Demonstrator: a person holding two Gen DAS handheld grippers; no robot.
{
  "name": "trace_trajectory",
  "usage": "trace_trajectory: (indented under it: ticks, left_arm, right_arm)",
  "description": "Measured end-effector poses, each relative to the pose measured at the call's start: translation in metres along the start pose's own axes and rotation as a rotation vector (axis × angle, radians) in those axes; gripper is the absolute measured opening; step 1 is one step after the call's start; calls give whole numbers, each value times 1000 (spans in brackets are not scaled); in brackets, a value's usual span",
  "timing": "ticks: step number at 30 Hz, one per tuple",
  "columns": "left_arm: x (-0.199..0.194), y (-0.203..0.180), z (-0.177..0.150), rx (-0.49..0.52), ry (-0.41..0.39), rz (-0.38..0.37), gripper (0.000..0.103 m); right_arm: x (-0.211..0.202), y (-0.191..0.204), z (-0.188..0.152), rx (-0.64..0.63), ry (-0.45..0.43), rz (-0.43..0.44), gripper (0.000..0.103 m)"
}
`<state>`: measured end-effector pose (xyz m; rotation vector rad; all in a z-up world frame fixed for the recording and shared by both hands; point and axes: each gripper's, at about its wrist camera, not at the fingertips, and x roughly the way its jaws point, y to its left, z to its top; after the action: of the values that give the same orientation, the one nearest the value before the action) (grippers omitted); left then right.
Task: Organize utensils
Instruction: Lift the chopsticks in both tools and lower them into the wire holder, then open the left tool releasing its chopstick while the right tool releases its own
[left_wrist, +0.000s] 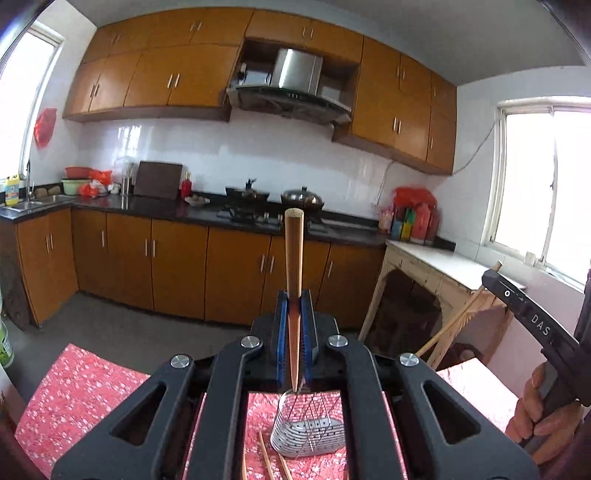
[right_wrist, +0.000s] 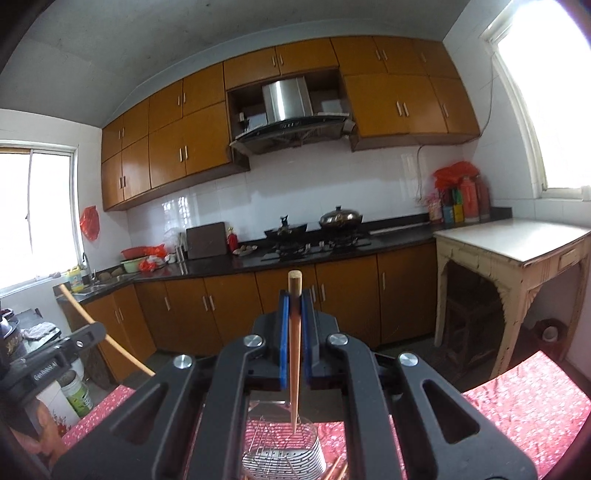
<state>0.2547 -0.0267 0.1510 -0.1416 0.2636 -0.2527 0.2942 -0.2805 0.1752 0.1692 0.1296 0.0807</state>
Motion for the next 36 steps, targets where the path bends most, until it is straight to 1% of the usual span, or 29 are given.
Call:
trace_trajectory:
  ticks: [4, 11, 15, 23, 25, 26, 29, 31, 32, 33, 34, 35, 36]
  left_arm:
    - [20, 4, -15, -27, 48, -16, 7]
    - [45, 5, -41, -27, 133, -2, 7]
    - [56, 9, -49, -29, 177, 4, 7]
    - [66, 8, -55, -16, 234, 10, 7]
    - [68, 9, -56, -19, 251, 18, 7]
    - [68, 9, -57, -24, 254, 21, 7]
    - [66, 13, -58, -33, 267, 29, 8]
    - [63, 15, -55, -33, 264, 37, 12]
    - [60, 16, -54, -36, 259, 43, 24]
    - [56, 17, -53, -37, 249, 51, 40]
    - [50, 18, -50, -38, 232, 62, 45]
    - [48, 18, -48, -37, 222, 67, 48]
    - [45, 18, -47, -33, 213, 72, 48]
  right_arm:
    - [21, -2, -22, 10, 48, 6, 7]
    - [47, -9, -56, 35, 130, 4, 7]
    - [60, -14, -65, 54, 172, 7, 7]
    - [77, -17, -78, 78, 239, 8, 8]
    - [79, -19, -81, 92, 254, 7, 9]
    - [79, -21, -83, 100, 259, 6, 11]
    - [75, -27, -83, 118, 261, -7, 12]
    - [69, -32, -81, 128, 255, -16, 16]
    - [66, -34, -79, 133, 248, -20, 23]
    - [61, -36, -77, 137, 235, -27, 28]
    - [57, -39, -74, 139, 226, -31, 29]
    - [53, -40, -72, 142, 216, -34, 32]
    - [50, -41, -70, 144, 211, -35, 33]
